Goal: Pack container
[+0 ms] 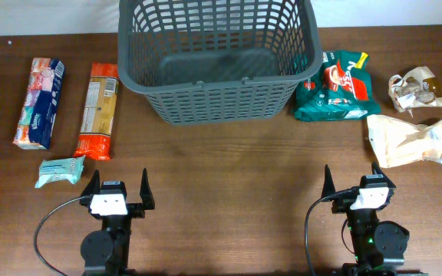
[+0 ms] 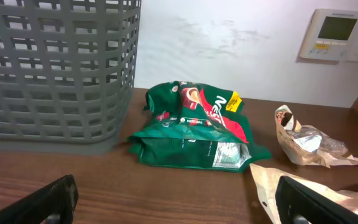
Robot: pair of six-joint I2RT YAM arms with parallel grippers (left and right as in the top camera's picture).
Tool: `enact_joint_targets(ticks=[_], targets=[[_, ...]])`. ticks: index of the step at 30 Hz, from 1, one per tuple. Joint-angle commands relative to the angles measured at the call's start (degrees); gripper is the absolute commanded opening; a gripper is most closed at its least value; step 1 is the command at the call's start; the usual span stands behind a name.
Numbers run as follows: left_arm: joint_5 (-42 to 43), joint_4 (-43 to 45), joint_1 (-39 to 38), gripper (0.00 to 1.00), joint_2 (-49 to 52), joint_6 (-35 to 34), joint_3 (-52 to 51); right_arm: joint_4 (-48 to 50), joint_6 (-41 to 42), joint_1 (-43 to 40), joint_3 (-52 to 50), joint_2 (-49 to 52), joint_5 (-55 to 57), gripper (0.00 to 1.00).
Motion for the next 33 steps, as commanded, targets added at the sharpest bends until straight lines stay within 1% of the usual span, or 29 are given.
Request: enact_joint_targets(ticks=[1, 29, 33], targets=[[0.6, -0.1, 0.3, 0.99, -0.5, -0.2, -0.3, -0.4, 0.0, 0.5, -0.3, -0.5, -0.7, 0.99], [0.6, -0.1, 0.3, 0.99, -0.5, -0.2, -0.3, -0.4, 0.0, 0.5, -0.3, -0.5, -0.7, 0.99], [0.6, -0.1, 0.3, 0.99, -0.5, -0.2, -0.3, -0.3, 0.0, 0.5, -0.3, -0.5, -2.1, 0.99]])
